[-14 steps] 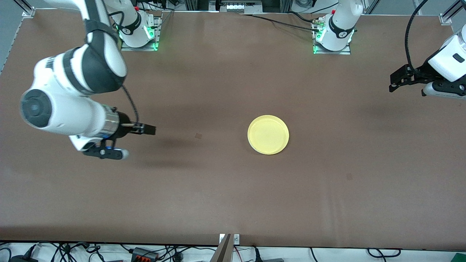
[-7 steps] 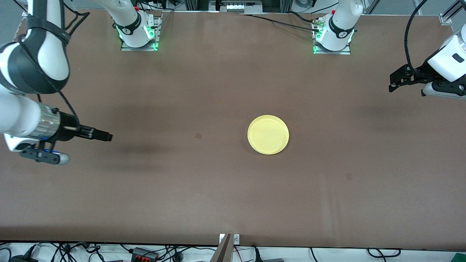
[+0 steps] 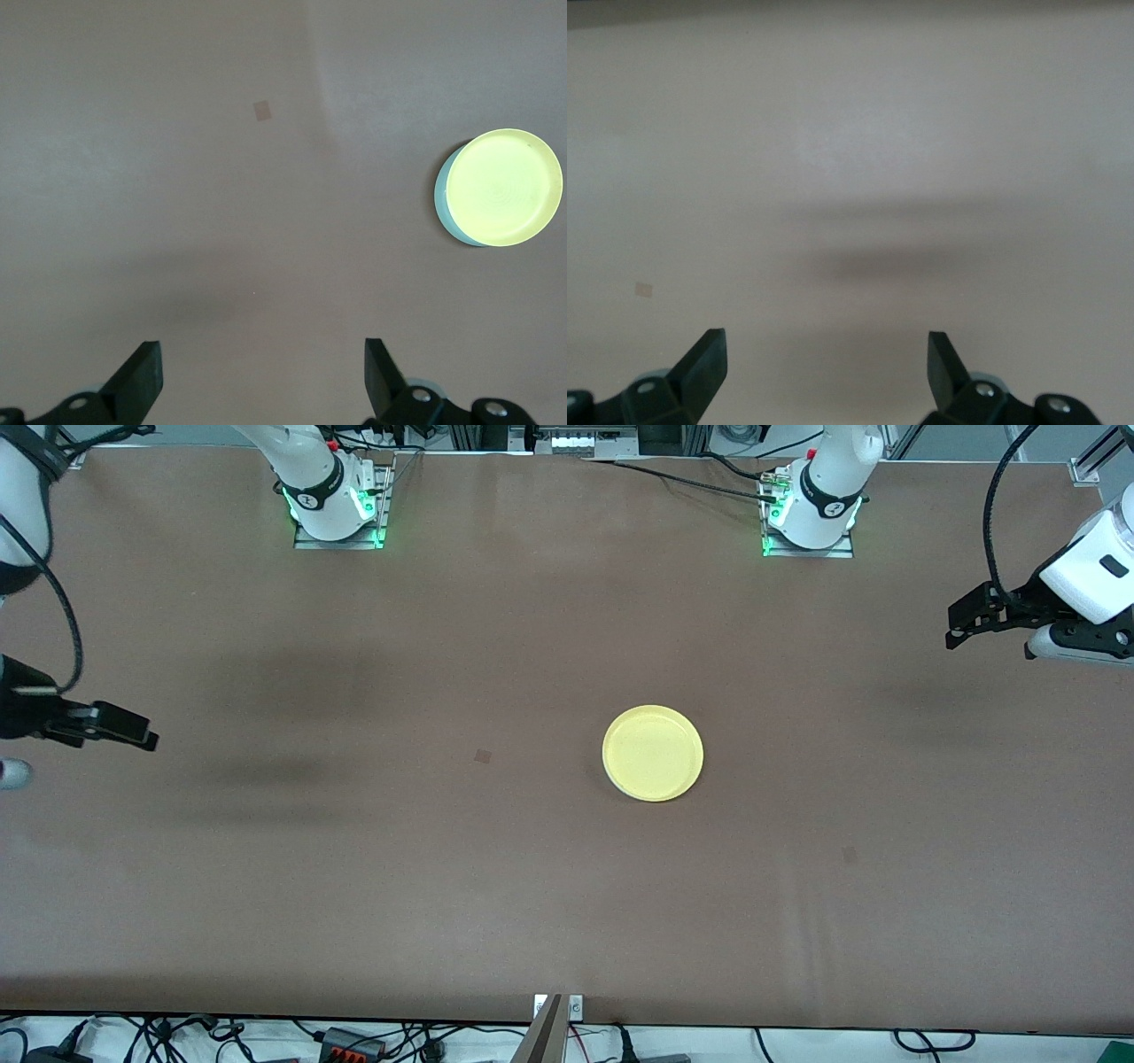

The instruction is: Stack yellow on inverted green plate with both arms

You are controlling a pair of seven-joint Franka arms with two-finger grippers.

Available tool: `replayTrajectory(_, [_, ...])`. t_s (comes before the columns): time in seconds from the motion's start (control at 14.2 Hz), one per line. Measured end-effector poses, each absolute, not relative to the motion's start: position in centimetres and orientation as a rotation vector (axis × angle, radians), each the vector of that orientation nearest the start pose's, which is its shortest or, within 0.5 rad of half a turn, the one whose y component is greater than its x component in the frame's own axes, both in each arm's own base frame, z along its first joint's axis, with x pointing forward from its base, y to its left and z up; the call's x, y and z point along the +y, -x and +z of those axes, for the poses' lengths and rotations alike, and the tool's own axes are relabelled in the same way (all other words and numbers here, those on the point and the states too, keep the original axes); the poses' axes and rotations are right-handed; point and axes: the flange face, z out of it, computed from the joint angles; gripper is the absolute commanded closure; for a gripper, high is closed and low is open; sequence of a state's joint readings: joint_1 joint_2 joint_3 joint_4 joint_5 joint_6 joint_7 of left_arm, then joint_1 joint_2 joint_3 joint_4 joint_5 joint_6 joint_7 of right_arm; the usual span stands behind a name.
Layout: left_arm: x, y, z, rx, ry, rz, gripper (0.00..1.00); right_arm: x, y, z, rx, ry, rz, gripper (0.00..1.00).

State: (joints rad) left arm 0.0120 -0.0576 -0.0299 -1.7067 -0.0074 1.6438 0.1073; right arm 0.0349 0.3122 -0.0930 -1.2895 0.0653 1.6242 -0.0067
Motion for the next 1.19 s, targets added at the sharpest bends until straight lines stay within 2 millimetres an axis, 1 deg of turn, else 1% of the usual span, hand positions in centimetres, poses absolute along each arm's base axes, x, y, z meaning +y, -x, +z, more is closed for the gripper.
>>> replayTrajectory(0.14, [-1.1, -54.1, 59.8, 0.196, 3.141, 0.008, 0.0, -3.0, -64.2, 58.5, 0.059, 3.115, -0.053, 0.0])
replayTrajectory(0.28, [-1.1, -54.1, 59.8, 0.196, 3.141, 0.008, 0.0, -3.6, -63.4, 59.0, 0.026, 3.13, -0.054, 0.0])
replayTrajectory(0.42, [-1.1, -54.1, 59.8, 0.196, 3.141, 0.008, 0.0, -3.6, -62.9, 59.2, 0.02, 3.133, -0.052, 0.0])
replayTrajectory(0.7, [-1.1, -54.1, 59.8, 0.196, 3.141, 0.008, 0.0, -2.9, -62.7, 59.6, -0.005, 3.14, -0.062, 0.0])
replayTrajectory(0.84, [-1.1, -54.1, 59.8, 0.196, 3.141, 0.008, 0.0, -2.8, -62.5, 59.5, -0.017, 3.161, -0.047, 0.0])
replayTrajectory(0.98, [-1.1, -54.1, 59.8, 0.196, 3.141, 0.008, 0.0, -2.8, -61.8, 59.2, -0.017, 3.165, -0.017, 0.0])
replayTrajectory(1.19, [-1.1, -54.1, 59.8, 0.197, 3.141, 0.008, 0.0, -2.7, -59.8, 58.3, 0.007, 3.164, 0.037, 0.0])
